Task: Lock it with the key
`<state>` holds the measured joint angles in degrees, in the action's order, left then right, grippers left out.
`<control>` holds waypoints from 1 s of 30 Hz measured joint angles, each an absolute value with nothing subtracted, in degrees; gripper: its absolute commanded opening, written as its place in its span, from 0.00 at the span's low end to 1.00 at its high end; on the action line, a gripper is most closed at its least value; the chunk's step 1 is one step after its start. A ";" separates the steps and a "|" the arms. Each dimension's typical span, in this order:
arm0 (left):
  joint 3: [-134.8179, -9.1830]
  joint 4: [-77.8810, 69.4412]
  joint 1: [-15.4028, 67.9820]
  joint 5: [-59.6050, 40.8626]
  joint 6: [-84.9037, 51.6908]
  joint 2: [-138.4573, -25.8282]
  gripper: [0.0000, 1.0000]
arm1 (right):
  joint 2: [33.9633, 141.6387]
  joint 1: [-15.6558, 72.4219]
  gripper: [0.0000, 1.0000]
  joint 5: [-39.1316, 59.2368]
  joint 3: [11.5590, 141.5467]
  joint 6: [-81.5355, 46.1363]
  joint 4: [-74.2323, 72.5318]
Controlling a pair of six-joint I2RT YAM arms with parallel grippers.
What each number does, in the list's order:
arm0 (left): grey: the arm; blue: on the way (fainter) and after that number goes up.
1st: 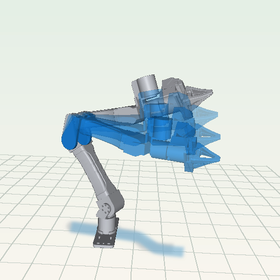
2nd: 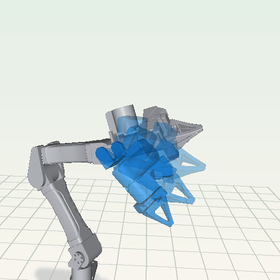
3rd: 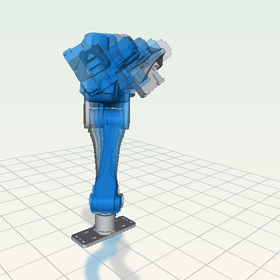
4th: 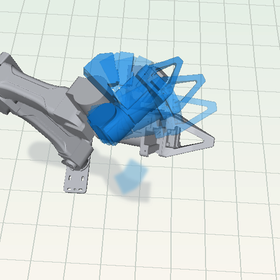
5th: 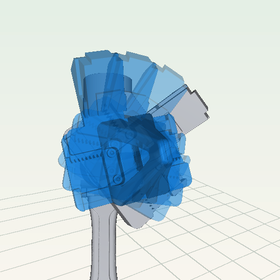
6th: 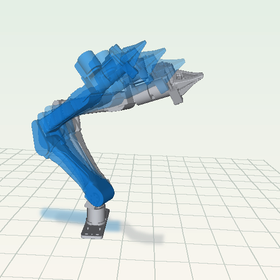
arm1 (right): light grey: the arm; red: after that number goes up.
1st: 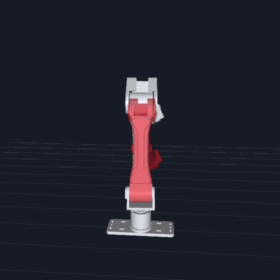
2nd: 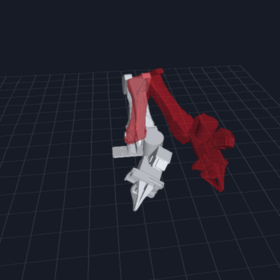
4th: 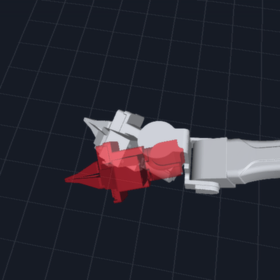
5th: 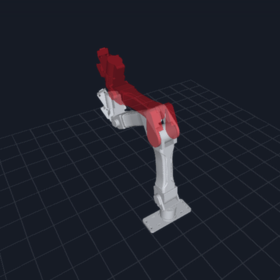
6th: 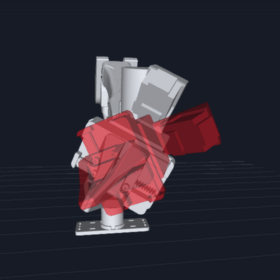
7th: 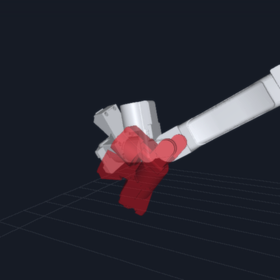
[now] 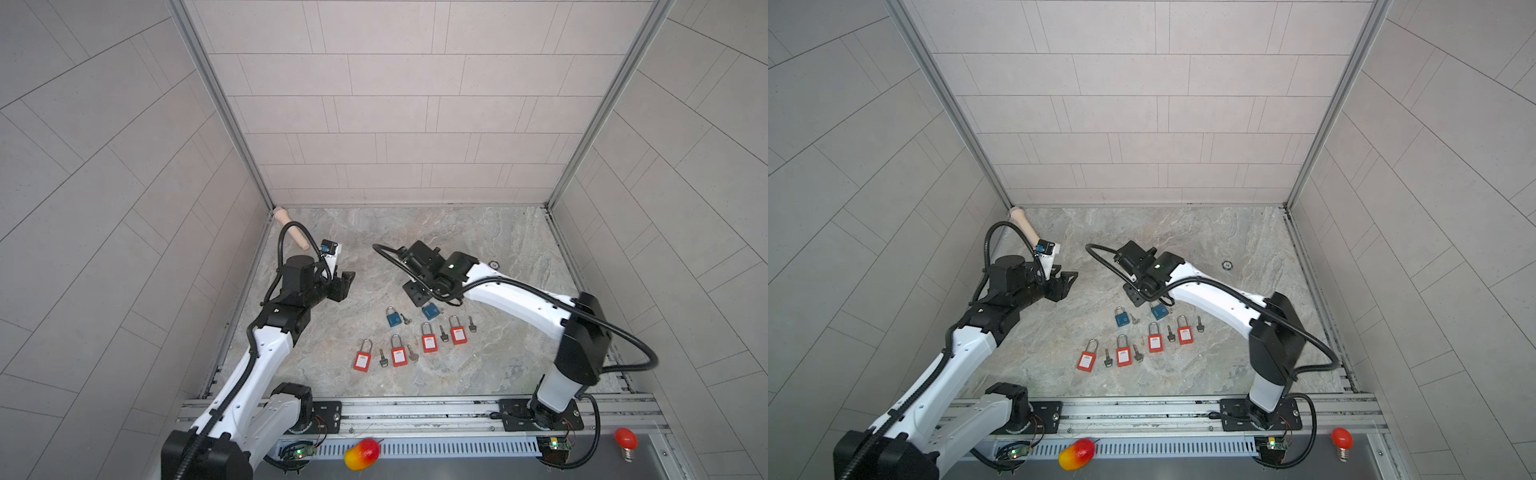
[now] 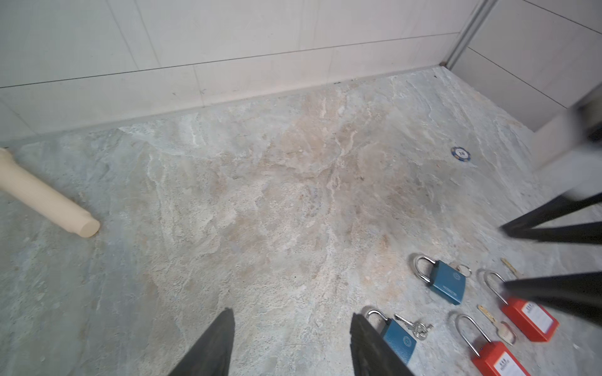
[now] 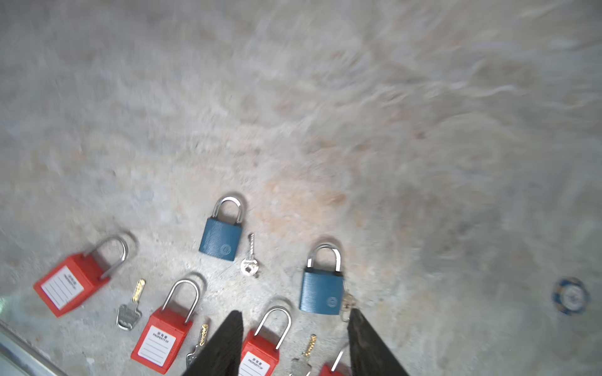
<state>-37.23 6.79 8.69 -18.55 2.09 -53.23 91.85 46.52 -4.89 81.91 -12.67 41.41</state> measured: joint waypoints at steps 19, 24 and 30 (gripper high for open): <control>-17.41 -48.64 5.76 4.54 3.01 -84.73 0.72 | 62.00 7.49 0.99 -15.31 15.84 -3.40 -15.38; -16.49 -55.48 4.56 5.48 2.79 -91.22 0.74 | 72.36 4.62 1.00 -10.09 19.51 -1.39 -27.03; -18.22 -58.04 4.29 5.96 2.61 -91.29 1.00 | 83.22 3.55 0.99 -2.55 23.55 0.93 -36.86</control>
